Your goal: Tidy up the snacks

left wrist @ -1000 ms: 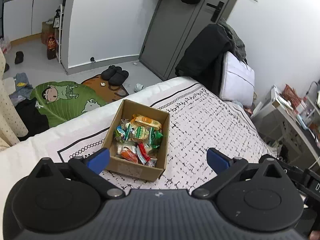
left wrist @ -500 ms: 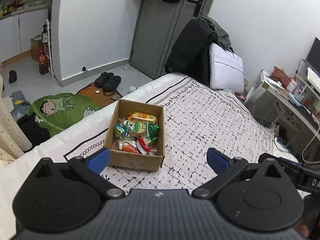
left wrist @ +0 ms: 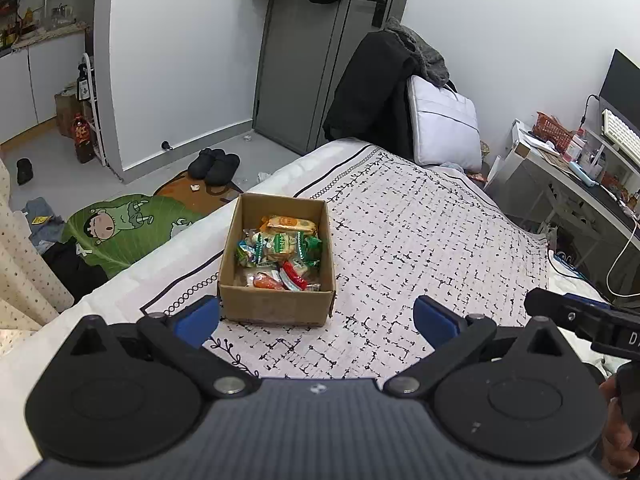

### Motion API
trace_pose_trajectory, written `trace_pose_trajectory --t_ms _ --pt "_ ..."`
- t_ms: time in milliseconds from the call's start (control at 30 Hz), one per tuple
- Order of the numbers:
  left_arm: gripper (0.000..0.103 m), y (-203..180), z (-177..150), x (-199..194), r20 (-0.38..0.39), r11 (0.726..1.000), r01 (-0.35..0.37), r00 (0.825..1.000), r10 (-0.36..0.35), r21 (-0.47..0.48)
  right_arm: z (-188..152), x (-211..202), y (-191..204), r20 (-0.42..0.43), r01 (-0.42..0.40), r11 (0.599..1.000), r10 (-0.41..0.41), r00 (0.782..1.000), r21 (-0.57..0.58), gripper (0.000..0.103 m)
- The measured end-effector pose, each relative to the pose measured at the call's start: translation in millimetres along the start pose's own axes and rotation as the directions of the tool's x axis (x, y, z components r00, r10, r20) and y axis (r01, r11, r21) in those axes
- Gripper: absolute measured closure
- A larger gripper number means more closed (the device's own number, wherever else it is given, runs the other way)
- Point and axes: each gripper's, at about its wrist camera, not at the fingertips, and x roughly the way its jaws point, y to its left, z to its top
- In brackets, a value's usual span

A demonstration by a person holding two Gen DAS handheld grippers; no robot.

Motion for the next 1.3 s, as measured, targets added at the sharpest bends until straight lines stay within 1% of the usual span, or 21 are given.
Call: trace_pose_trajectory --t_ms 600,1300 --pt "0.000 16 -4 -4 0.001 1.000 -0.018 1.000 0.018 -0.015 -2 4 10 -0.008 -0.006 1.000 0.006 1.000 -0.021 0.000" --pt "0.000 14 -4 -7 0.004 1.000 -0.014 1.000 0.014 -0.009 -2 -1 11 0.001 -0.009 1.000 0.009 1.000 -0.028 0.000"
